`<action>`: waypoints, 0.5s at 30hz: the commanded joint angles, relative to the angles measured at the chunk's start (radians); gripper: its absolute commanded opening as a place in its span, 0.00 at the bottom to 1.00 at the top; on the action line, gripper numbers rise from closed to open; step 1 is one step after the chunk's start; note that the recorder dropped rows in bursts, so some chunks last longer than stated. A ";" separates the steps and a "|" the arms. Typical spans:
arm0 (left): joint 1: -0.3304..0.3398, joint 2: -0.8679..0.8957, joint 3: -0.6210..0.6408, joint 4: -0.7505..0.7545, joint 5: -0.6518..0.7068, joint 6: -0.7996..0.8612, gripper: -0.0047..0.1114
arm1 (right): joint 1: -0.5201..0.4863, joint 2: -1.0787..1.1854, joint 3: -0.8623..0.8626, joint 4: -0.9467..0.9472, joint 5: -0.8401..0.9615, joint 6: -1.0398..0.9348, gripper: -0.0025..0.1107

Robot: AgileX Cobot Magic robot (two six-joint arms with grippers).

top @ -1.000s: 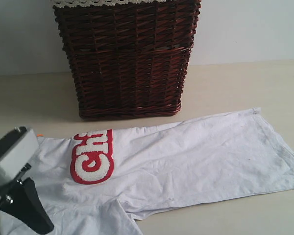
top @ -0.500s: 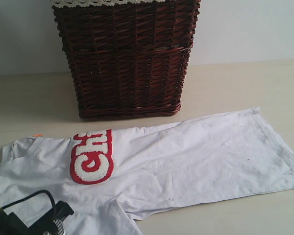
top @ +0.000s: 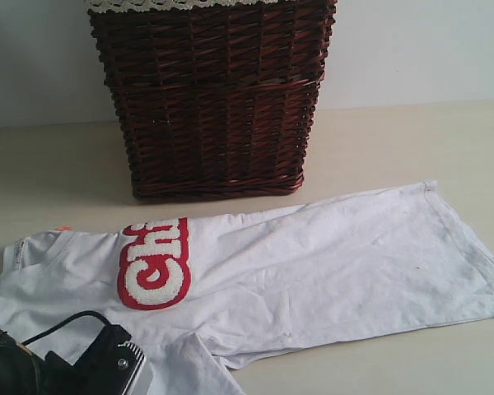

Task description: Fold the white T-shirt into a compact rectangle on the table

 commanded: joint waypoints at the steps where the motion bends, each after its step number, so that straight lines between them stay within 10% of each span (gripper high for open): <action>1: -0.005 -0.004 0.002 -0.050 -0.009 -0.060 0.04 | 0.002 -0.006 0.005 -0.001 -0.006 -0.001 0.11; 8: 0.015 -0.072 -0.012 0.020 0.091 -0.239 0.04 | 0.002 -0.006 0.005 -0.001 -0.006 -0.001 0.11; 15: 0.171 -0.101 -0.015 0.071 0.215 -0.316 0.04 | 0.002 -0.006 0.005 -0.001 -0.006 -0.001 0.11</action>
